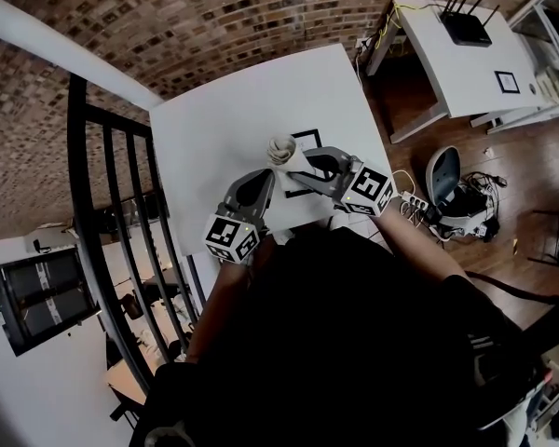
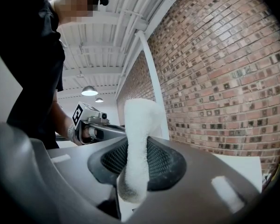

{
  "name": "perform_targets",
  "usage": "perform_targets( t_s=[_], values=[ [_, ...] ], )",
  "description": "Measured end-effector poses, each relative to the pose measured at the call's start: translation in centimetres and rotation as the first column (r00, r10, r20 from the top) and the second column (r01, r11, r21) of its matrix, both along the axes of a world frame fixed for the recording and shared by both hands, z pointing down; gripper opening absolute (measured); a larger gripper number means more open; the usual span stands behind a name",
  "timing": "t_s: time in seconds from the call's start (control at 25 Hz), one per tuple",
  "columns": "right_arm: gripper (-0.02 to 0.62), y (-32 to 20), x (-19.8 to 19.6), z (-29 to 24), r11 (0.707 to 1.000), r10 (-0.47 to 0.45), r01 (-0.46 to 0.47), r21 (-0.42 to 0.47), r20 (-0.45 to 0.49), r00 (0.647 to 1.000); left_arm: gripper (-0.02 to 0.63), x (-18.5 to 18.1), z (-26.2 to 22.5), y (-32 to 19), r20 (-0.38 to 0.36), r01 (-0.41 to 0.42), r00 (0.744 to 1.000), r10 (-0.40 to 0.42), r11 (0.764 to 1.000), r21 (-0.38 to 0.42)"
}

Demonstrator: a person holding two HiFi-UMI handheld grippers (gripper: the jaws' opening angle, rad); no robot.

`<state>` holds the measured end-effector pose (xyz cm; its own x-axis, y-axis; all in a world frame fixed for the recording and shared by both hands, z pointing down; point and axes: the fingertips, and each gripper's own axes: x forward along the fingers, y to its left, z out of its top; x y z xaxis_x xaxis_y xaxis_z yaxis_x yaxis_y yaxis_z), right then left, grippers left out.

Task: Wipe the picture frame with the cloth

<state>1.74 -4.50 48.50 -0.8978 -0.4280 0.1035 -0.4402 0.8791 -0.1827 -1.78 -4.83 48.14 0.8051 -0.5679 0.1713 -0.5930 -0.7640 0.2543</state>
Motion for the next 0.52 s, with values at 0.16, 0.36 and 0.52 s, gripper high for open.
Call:
perform_targets(
  t_s=[0.16, 0.36, 0.52],
  values=[
    [0.098, -0.13, 0.43, -0.11, 1.0, 0.004, -0.004, 0.001, -0.004, 1.0, 0.0, 0.49, -0.16, -0.26, 0.0, -0.008, 1.0, 0.008, 1.0, 0.001],
    [0.098, -0.41, 0.06, -0.42, 1.0, -0.003, 0.003, 0.012, -0.001, 1.0, 0.0, 0.16, -0.26, -0.46, -0.003, -0.01, 1.0, 0.01, 1.0, 0.001],
    [0.098, -0.41, 0.01, -0.33, 1.0, -0.004, 0.004, 0.007, -0.003, 1.0, 0.0, -0.05, -0.09, -0.4, 0.0, -0.007, 1.0, 0.007, 1.0, -0.004]
  ],
)
